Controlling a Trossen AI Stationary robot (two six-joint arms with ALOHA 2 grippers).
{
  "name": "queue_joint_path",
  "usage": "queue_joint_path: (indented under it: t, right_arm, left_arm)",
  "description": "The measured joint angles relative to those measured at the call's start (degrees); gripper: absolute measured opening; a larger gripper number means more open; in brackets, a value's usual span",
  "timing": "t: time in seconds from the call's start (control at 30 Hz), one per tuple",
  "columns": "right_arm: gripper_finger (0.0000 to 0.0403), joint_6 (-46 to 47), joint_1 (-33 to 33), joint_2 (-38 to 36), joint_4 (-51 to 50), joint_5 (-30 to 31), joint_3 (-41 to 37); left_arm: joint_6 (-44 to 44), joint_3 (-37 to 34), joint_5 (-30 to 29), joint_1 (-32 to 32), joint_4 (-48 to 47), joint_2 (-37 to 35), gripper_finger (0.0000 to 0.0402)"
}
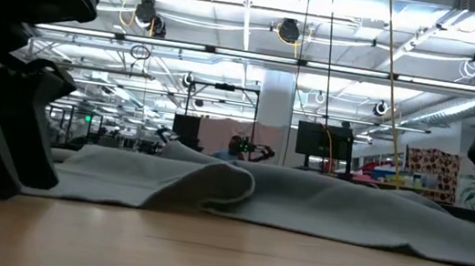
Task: Roll towel
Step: Fold the gray towel on the table
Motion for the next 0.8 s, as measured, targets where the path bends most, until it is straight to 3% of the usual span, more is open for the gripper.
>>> queue_joint_path:
  t: [0.13,0.2,0.5,0.63,0.8]
  right_arm:
    - [0.0010,1.75,0.12,-2.66,-6.43,-0.10,-0.04]
    - [0.0004,2.33,0.40,-4.72,-10.84,-0.31,-0.13]
    - [0.0002,5.02,1.03,-15.80,-23.95,1.27,-0.22]
    - [0.0002,3.70,1.13,-20.35,-24.83,5.33,-0.13]
    - [0.0004,4.52,1.09,-22.91,-24.37,7.20,-0.13]
  left_arm:
    - [-1.22,-0.09,-0.24,-0.44,-3.65,-1.28,0.0032]
    - [-3.55,-0.09,-0.29,-0.66,-6.55,-2.61,0.0012]
    - [-7.56,-0.59,0.93,-3.25,-18.05,-12.42,0.0010]
    - [-10.76,-0.59,-4.82,-3.66,-18.96,-15.69,0.0013]
    - [-13.65,-0.57,-5.14,-2.97,-18.66,-17.03,0.0070]
